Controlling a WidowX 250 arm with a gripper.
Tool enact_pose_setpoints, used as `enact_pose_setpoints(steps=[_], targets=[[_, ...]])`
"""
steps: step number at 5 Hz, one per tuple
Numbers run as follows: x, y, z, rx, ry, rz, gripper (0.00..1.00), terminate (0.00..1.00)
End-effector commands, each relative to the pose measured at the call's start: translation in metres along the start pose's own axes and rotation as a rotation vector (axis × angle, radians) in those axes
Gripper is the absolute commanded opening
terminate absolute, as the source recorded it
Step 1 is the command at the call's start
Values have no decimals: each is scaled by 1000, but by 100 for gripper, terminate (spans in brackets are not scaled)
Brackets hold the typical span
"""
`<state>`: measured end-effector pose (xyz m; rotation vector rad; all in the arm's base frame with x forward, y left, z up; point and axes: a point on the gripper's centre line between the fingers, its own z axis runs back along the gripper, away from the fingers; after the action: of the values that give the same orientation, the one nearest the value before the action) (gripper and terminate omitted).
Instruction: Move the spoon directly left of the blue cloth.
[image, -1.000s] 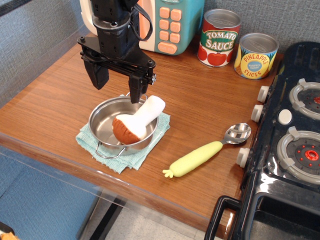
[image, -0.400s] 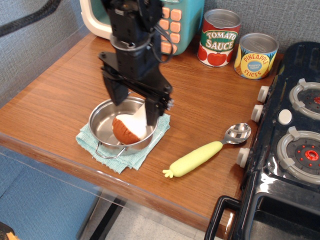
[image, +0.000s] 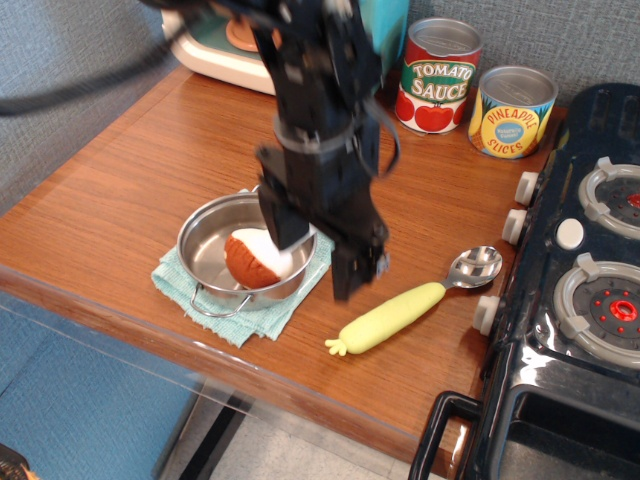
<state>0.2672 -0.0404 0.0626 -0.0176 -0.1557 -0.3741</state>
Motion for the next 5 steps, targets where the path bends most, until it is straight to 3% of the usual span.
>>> enact_pose_setpoints(steps=[1, 5], targets=[[5, -19, -15, -35, 28, -93, 100, 0], [12, -37, -48, 14, 77, -111, 100, 0]])
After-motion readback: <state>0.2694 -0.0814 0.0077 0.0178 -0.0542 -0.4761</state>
